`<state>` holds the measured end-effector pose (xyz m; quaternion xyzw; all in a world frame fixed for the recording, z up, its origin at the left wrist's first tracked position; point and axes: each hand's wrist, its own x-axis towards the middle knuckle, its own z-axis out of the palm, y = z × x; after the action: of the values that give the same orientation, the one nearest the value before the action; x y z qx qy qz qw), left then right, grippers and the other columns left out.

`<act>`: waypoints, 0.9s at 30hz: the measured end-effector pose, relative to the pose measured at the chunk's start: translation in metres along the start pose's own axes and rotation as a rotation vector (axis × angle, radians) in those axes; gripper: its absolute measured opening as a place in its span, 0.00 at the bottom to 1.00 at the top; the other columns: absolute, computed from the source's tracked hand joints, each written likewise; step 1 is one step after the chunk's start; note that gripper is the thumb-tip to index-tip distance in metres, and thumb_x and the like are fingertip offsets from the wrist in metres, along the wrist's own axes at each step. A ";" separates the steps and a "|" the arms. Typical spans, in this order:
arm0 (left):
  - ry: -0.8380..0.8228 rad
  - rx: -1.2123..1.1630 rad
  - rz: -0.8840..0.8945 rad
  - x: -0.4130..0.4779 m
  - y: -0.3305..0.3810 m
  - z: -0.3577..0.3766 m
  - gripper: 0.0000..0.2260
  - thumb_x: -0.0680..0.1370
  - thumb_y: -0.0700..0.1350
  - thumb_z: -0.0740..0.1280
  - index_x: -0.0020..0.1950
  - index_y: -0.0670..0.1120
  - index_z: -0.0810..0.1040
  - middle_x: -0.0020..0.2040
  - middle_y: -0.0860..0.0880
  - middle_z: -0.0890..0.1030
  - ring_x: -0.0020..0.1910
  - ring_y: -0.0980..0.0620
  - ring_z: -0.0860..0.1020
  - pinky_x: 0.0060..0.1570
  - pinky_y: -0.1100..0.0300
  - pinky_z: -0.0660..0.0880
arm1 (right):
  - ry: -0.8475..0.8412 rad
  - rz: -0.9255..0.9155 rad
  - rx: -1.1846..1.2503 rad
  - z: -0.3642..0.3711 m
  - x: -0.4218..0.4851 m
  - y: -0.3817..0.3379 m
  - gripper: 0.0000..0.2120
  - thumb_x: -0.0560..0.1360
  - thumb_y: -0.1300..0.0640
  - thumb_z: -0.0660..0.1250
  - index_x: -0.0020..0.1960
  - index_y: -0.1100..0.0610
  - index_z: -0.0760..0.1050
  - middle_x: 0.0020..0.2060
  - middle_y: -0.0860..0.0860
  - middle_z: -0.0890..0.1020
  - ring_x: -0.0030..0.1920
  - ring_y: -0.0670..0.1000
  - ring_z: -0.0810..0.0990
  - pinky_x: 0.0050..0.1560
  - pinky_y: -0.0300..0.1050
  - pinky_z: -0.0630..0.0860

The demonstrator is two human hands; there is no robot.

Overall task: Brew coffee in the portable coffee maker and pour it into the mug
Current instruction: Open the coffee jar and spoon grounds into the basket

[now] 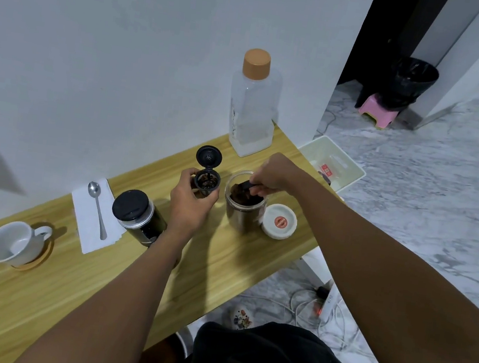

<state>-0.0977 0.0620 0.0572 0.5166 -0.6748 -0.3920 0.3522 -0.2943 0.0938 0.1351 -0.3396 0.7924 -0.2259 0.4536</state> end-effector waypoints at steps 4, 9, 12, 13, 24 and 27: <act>-0.010 0.008 0.006 -0.001 0.002 0.001 0.22 0.73 0.41 0.77 0.63 0.45 0.73 0.49 0.53 0.80 0.46 0.64 0.77 0.43 0.80 0.69 | 0.072 -0.098 -0.103 -0.003 -0.004 0.002 0.08 0.76 0.66 0.67 0.38 0.62 0.76 0.36 0.57 0.83 0.36 0.54 0.82 0.46 0.48 0.82; -0.015 0.002 0.006 -0.004 0.004 0.001 0.22 0.73 0.41 0.77 0.63 0.46 0.74 0.48 0.55 0.79 0.45 0.72 0.76 0.43 0.80 0.69 | 0.008 -0.078 -0.007 -0.005 -0.007 0.006 0.10 0.77 0.68 0.66 0.37 0.61 0.74 0.33 0.56 0.81 0.30 0.49 0.80 0.43 0.45 0.81; -0.013 0.006 0.005 -0.005 0.004 0.000 0.21 0.73 0.41 0.77 0.63 0.45 0.74 0.49 0.54 0.80 0.45 0.72 0.76 0.43 0.80 0.69 | -0.009 -0.029 0.217 -0.006 -0.009 0.012 0.06 0.77 0.69 0.66 0.40 0.64 0.75 0.36 0.60 0.81 0.27 0.47 0.80 0.32 0.38 0.79; -0.013 0.007 0.006 -0.006 0.004 0.000 0.21 0.73 0.41 0.77 0.62 0.45 0.74 0.49 0.54 0.80 0.45 0.72 0.76 0.43 0.80 0.69 | -0.008 -0.023 0.247 -0.006 -0.009 0.014 0.04 0.77 0.69 0.66 0.43 0.66 0.76 0.36 0.61 0.81 0.28 0.48 0.80 0.34 0.39 0.79; -0.036 -0.003 0.022 -0.007 0.006 0.004 0.21 0.73 0.41 0.77 0.62 0.47 0.73 0.46 0.60 0.78 0.44 0.75 0.76 0.42 0.81 0.69 | -0.047 -0.017 0.398 -0.012 -0.015 0.029 0.05 0.78 0.66 0.68 0.52 0.67 0.78 0.34 0.56 0.82 0.29 0.44 0.80 0.33 0.36 0.77; -0.040 0.000 0.029 -0.007 0.006 0.004 0.21 0.73 0.41 0.77 0.60 0.50 0.72 0.46 0.62 0.77 0.44 0.77 0.75 0.42 0.82 0.68 | -0.054 -0.029 0.415 -0.012 -0.016 0.032 0.07 0.78 0.65 0.68 0.53 0.69 0.79 0.32 0.55 0.82 0.28 0.44 0.79 0.32 0.35 0.76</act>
<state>-0.1025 0.0704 0.0606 0.4987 -0.6893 -0.3972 0.3442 -0.3097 0.1281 0.1288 -0.2563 0.7114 -0.3815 0.5317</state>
